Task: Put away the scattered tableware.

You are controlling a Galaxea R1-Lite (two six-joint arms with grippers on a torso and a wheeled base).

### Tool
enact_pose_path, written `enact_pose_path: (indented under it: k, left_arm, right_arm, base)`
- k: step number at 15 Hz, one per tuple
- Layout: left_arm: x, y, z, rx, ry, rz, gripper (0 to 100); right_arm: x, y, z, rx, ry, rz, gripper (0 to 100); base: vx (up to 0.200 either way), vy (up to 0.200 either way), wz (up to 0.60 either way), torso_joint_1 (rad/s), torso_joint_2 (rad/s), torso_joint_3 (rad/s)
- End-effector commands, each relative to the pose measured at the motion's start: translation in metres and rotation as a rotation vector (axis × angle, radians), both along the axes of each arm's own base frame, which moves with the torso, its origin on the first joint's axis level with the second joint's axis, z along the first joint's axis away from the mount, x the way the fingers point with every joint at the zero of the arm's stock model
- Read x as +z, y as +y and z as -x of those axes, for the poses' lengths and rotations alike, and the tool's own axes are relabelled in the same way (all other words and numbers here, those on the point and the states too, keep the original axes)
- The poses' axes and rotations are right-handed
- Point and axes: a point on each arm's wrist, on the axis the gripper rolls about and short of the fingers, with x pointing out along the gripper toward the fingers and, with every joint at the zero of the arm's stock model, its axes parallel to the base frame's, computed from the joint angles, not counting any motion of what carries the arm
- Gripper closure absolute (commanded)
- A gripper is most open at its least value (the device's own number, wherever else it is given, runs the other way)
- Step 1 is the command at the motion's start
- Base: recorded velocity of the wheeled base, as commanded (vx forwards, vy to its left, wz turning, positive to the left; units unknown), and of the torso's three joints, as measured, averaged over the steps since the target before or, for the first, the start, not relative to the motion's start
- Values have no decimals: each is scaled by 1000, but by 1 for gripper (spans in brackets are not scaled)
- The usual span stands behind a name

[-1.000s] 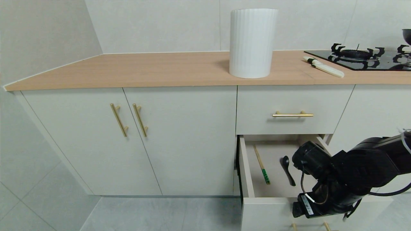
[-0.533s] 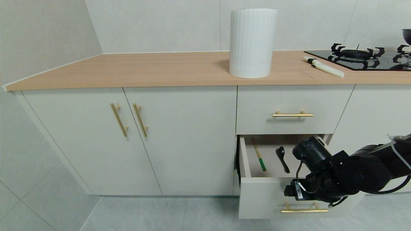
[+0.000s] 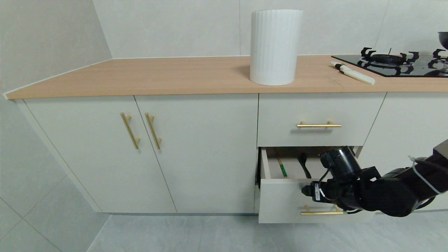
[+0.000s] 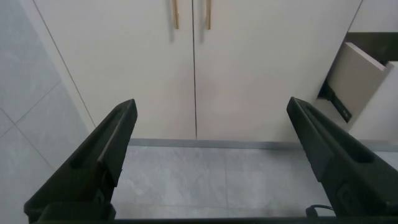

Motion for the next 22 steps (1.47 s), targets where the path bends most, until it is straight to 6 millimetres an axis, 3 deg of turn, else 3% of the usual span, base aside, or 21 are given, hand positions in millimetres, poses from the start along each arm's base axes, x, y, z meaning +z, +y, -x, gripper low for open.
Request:
enact_pose_path:
  k: [1,12,22]
  left_arm:
    - [0,0,0,0,0,0,0]
    - [0,0,0,0,0,0,0]
    - [0,0,0,0,0,0,0]
  right_arm:
    - [-20,-1,-7,-26,-15,11,0]
    - [-79,-4,-60,-148,-339,-62,0]
    - [-83,-14,-95,-292,-451,-41,0]
  base:
    - [0,0,0,0,0,0]
    - [0,0,0,0,0,0]
    - [0,0,0,0,0,0]
